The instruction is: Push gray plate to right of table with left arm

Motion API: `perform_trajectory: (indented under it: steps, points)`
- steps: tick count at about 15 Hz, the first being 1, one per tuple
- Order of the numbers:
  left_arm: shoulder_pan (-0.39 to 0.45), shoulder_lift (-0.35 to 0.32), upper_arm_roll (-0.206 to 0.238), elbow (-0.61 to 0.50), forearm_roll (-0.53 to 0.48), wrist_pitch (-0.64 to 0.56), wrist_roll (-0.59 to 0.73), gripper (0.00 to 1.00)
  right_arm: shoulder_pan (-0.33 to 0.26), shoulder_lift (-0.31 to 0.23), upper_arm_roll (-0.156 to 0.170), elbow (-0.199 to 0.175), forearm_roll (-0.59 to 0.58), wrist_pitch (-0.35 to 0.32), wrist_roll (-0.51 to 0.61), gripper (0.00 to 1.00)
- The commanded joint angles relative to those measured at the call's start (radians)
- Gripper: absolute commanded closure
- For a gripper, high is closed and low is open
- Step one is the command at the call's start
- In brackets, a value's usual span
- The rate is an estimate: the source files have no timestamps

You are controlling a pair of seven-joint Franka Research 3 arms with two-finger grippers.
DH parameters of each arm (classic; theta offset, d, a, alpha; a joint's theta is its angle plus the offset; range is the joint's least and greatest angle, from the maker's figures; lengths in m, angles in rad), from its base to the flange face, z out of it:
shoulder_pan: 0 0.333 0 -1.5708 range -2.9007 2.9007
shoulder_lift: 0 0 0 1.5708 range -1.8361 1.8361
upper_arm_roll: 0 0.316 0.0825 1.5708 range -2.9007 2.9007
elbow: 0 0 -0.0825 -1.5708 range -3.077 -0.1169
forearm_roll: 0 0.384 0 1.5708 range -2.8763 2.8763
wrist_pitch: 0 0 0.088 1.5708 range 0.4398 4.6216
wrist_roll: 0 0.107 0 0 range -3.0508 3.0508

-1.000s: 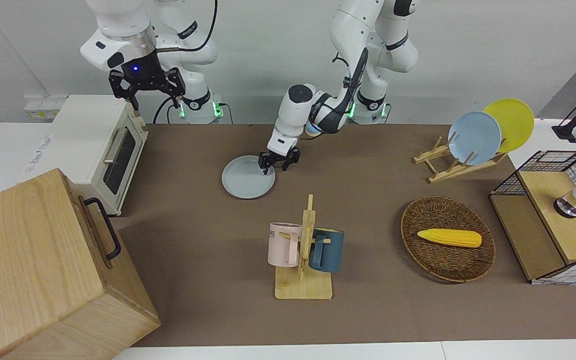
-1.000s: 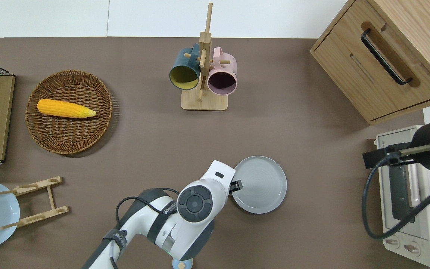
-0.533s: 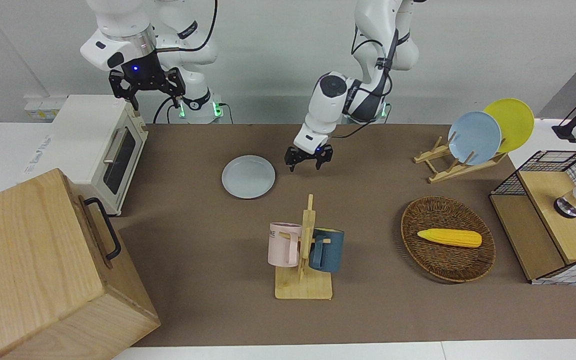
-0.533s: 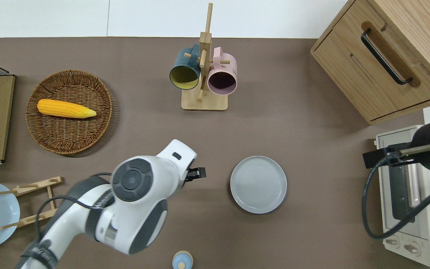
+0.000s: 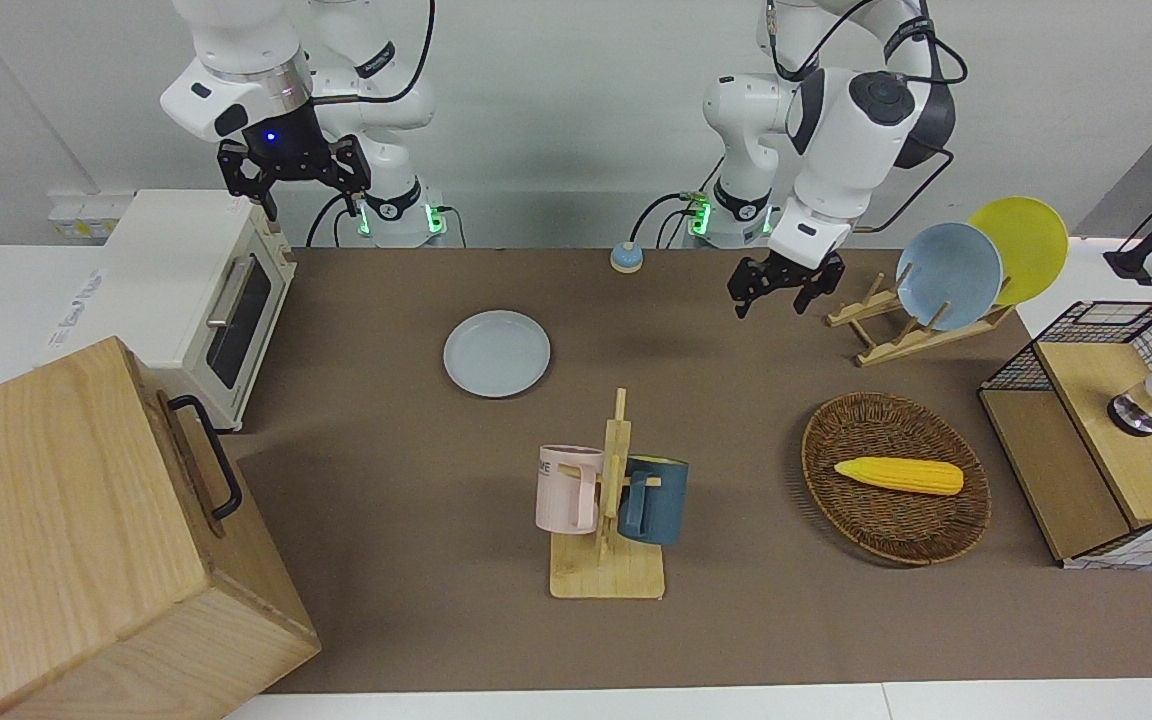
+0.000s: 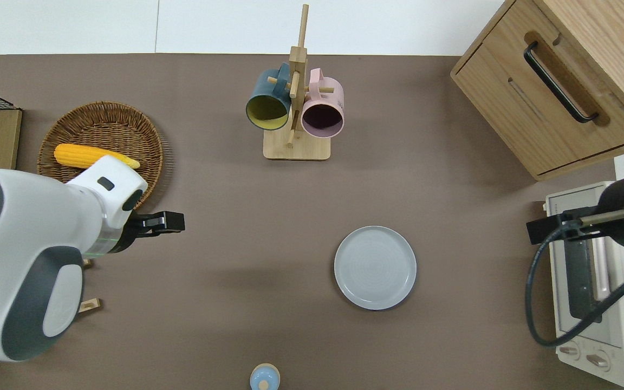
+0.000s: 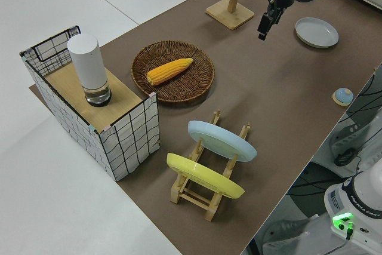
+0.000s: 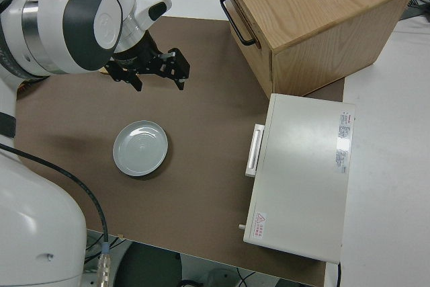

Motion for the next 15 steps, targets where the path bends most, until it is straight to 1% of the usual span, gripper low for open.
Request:
perform_trajectory:
  steps: [1, 2, 4, 5, 6, 8, 11, 15]
  points:
    - [0.014, 0.003, 0.022, 0.110, 0.035, -0.127, 0.000, 0.01, -0.008, -0.010, 0.005, -0.004, -0.001, -0.012, -0.008, 0.005]
    - [0.016, -0.005, 0.038, 0.111, 0.035, -0.134, 0.000, 0.01, -0.008, -0.010, 0.005, -0.004, -0.001, -0.012, -0.008, 0.005]
    - [0.013, -0.041, 0.067, 0.113, 0.035, -0.142, 0.003, 0.01, -0.008, -0.010, 0.005, -0.004, -0.001, -0.012, -0.008, 0.005]
    - [0.014, -0.046, 0.072, 0.113, 0.035, -0.145, 0.003, 0.01, -0.008, -0.010, 0.005, -0.004, -0.001, -0.012, -0.008, 0.005]
    - [0.014, -0.055, 0.072, 0.117, 0.038, -0.157, 0.003, 0.01, -0.008, -0.010, 0.005, -0.004, -0.001, -0.012, -0.008, 0.005]
    - [0.014, -0.060, 0.079, 0.175, 0.075, -0.218, 0.005, 0.01, -0.008, -0.010, 0.005, -0.004, -0.001, -0.012, -0.008, 0.005]
    - [0.013, -0.046, 0.078, 0.261, 0.082, -0.289, 0.003, 0.01, -0.008, -0.010, 0.005, -0.004, -0.001, -0.012, -0.008, 0.005]
    - [0.014, -0.043, 0.085, 0.286, 0.067, -0.360, 0.012, 0.01, -0.008, -0.010, 0.005, -0.004, -0.001, -0.012, -0.008, 0.005]
